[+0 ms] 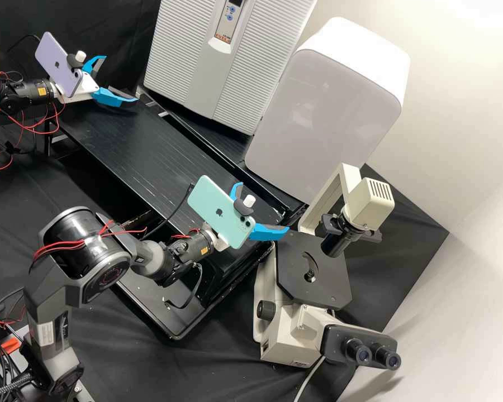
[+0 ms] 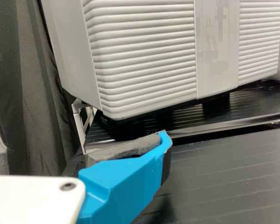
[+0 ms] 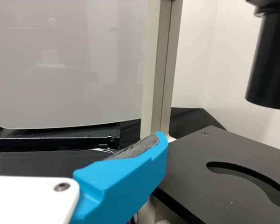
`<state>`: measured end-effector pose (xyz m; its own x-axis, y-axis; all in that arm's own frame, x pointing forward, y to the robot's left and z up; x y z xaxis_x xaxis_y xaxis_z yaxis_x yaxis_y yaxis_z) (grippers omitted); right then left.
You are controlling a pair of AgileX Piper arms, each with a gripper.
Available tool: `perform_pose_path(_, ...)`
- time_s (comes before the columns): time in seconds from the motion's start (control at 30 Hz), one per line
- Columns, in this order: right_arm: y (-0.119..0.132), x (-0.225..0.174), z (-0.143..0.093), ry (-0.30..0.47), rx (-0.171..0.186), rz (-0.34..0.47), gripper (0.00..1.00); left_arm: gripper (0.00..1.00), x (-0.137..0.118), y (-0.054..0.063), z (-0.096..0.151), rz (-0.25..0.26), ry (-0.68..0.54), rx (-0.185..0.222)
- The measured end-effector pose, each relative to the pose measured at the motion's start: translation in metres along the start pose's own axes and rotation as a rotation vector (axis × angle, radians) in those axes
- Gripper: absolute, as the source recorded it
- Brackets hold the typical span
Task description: Place the petri dish on the microscope
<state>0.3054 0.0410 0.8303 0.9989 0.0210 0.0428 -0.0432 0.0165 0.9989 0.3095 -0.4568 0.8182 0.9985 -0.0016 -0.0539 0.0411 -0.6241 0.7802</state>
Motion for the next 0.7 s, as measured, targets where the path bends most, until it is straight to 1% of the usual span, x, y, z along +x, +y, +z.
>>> perform_pose_path(0.33, -0.001, -0.003, 0.001, 0.000, 0.000, 0.000, 1.00, 1.00, 0.000, 0.000, 0.000, 0.000, 0.000, 0.000)
perform_pose_path(0.57, -0.004, -0.022, 0.001, -0.001, 0.000, -0.015, 1.00, 1.00, 0.000, 0.000, 0.000, 0.000, 0.000, 0.000)
perform_pose_path(0.7, -0.005, -0.034, -0.001, 0.028, 0.000, 0.002, 1.00, 1.00, 0.000, 0.000, 0.000, 0.000, 0.000, 0.000)
